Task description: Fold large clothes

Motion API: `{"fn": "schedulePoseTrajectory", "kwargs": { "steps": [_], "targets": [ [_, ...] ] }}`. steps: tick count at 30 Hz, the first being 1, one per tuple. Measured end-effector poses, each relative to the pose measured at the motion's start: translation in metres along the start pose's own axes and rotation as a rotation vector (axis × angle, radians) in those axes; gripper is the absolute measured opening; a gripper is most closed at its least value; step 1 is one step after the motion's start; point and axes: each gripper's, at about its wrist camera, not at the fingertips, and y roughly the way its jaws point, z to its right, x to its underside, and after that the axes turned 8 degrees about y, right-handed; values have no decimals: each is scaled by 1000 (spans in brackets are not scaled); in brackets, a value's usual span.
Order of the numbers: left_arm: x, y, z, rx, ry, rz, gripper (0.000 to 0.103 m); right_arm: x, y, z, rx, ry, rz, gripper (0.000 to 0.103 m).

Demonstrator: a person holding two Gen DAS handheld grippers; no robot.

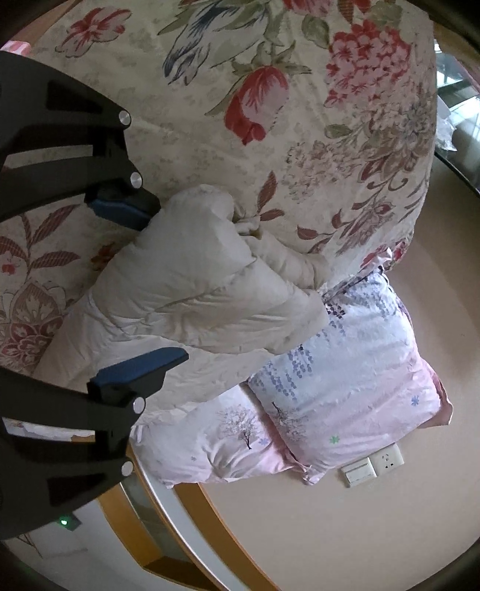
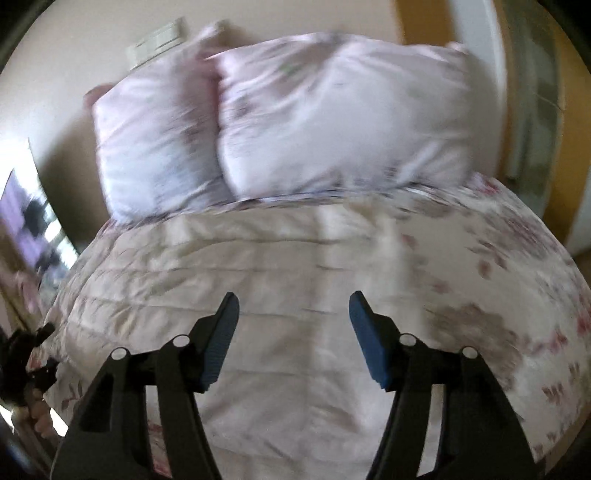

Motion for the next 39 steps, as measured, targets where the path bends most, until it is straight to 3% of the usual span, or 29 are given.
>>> {"fn": "schedulePoseTrajectory", "kwargs": {
  "steps": [4,12,24,29,39],
  "targets": [
    [3,2,1,-3,19,3,61,1,18,-38,-27,-65,-20,62],
    [3,6,4,-14,39,9,63,8,52,-80,21,-153,-46,62],
    [3,8,4,-12,36,18,64,19,70,-98,38,-203,-52,62],
    [1,10,2,-15,15,38,64,27,101,-103,93,-241,-139,67],
    [-1,17,7,-29,-5,45,64,36,116,-107,137,-282,-173,72]
  ]
}}
